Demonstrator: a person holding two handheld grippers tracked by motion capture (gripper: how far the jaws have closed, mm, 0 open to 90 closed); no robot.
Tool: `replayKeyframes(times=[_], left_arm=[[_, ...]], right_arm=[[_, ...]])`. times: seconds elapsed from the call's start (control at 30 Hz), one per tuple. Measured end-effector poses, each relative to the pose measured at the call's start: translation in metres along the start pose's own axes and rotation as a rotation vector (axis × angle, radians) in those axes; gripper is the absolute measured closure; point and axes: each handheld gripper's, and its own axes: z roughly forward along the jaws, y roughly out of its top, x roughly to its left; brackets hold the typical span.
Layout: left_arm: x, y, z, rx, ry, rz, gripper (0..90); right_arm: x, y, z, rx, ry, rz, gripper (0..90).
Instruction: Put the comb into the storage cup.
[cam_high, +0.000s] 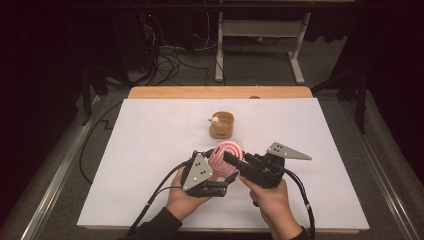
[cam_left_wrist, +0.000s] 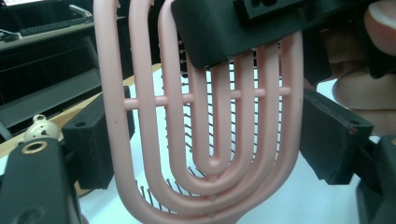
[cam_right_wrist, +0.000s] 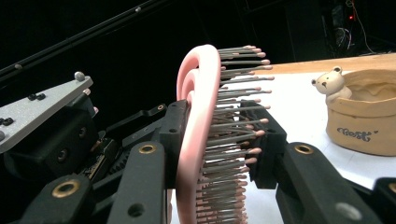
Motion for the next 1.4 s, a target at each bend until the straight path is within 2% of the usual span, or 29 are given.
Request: replayKeyframes(times=[0.27,0.43,0.63,0.83,1.4], left_arm=[[0.0,-0.001,-0.001,-0.005,-0.018,-0.006,14.0],[0.002,-0.001,-0.001,-0.009,-0.025,-0.034,7.6],[0.002,0.0,-0.001,-0.014,-0.03,-0.036,7.5],[0.006,0.0,-0.004,-0.026,-0.026,-0.07,3.3],[0.015,-0.001,-0.009,-0.04,0.003,-0.1,3.2]], right_arm=[[-0.001,0.003,-0.003,-0.013,-0.006,-0.005,65.8],[-0.001,0.004,-0.005,-0.024,-0.012,-0.012,66.1],[-0.001,0.005,-0.007,-0.029,-0.016,-0.016,66.2],[-0.003,0.007,-0.01,-0.038,-0.026,-0.017,66.5],[-0.005,0.013,-0.02,-0.062,-0.06,-0.05,66.7]])
